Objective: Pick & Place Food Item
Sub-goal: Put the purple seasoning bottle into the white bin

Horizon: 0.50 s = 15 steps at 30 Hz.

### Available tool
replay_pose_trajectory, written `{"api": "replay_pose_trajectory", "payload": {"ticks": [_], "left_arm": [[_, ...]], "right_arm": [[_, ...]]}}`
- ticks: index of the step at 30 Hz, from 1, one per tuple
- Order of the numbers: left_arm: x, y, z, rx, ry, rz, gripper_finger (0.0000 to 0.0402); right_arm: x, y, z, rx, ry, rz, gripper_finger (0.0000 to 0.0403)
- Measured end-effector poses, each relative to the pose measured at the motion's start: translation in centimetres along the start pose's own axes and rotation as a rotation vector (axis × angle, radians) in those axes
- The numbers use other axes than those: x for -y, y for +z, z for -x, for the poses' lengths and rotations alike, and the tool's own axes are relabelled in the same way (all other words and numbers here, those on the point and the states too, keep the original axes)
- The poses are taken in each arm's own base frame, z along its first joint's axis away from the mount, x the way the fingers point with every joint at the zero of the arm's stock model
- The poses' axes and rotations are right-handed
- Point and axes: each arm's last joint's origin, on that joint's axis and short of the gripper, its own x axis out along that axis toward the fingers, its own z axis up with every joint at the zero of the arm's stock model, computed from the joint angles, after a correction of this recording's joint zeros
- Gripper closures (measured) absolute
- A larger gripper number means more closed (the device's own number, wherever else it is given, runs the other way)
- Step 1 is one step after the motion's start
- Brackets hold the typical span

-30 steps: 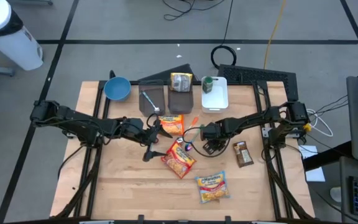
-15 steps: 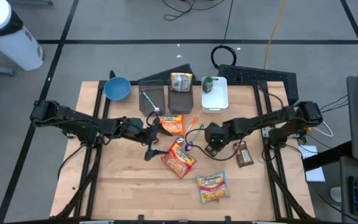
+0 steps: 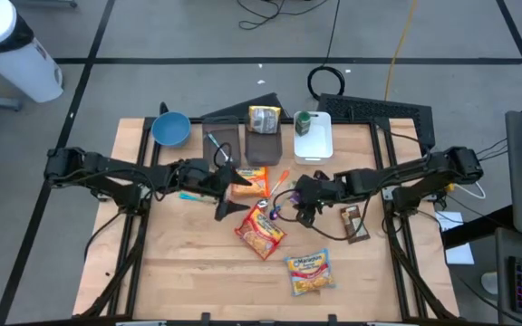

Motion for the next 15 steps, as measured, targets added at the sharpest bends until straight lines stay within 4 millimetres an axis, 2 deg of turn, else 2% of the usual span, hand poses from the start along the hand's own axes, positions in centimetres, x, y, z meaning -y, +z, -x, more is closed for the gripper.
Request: {"api": "replay_pose_trajectory", "payload": {"ticks": [4, 8, 15], "left_arm": [[-0.3, 0.9, -0.4, 0.017, -0.014, -0.002, 0.0005], [-0.4, 2.3, -2.3, 0.015, -0.048, -0.028, 0.0005], [-0.9, 4.1, -6.2, -0.084, -0.064, -0.076, 0.0005]], "right_arm": [[-0.6, 1.4, 0.3, 0.047, -0.010, 0.102, 0.0226], [-1.4, 2.9, 0.7, 0.107, 0.017, 0.181, 0.0226], [-1.7, 2.7, 0.6, 0.083, 0.016, 0.247, 0.0226]]}}
